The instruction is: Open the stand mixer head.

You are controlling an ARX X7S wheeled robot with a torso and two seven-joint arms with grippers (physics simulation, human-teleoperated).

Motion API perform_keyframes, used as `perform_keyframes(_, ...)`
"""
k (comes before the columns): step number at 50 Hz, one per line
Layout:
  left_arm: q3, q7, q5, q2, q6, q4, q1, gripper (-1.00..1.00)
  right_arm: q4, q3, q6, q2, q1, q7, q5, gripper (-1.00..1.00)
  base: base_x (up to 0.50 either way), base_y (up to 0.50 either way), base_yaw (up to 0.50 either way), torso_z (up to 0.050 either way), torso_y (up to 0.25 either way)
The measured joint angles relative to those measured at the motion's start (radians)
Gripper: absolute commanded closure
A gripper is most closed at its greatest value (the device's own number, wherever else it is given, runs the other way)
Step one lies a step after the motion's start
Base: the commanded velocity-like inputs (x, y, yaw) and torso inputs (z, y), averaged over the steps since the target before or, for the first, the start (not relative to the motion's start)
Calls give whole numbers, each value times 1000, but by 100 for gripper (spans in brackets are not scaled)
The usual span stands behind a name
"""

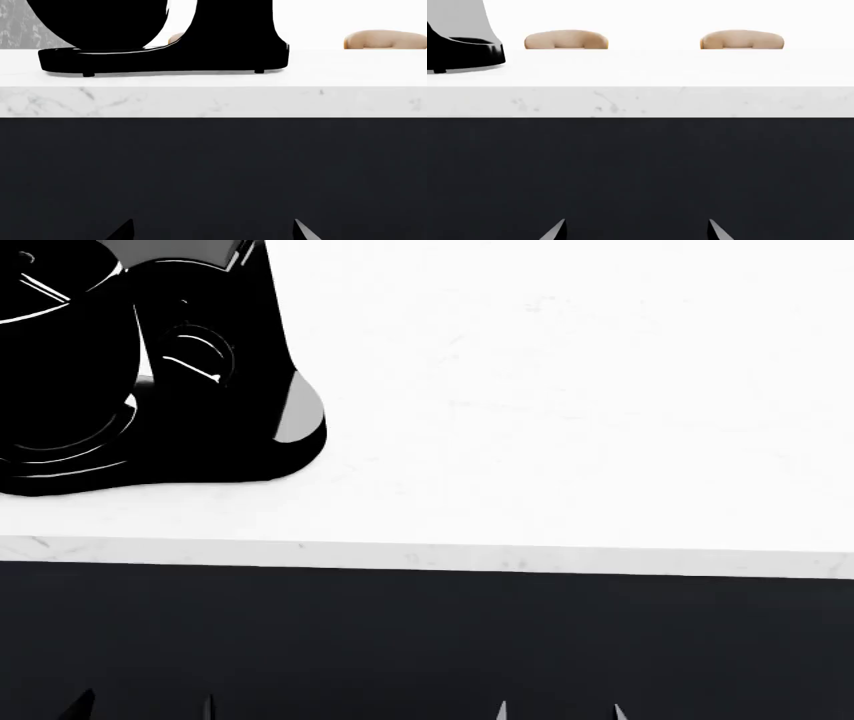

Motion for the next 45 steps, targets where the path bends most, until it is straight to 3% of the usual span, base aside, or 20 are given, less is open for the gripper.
perform_keyframes(18, 35, -24, -65, -37, -9, 14, 2, -100, 2, -41, 46, 34, 10, 50, 35, -100, 0, 0, 0, 0, 0)
perform_keyframes(31, 72, 22, -168, -73, -110, 51, -19, -100, 7, -70, 198, 69, 70, 76, 81, -100, 0, 0, 0, 0, 0)
perform_keyframes(45, 19, -45, -302, -122, -358, 343, -131, -100, -326, -67, 474, 145, 169, 131, 53, -100, 0, 0, 0, 0, 0)
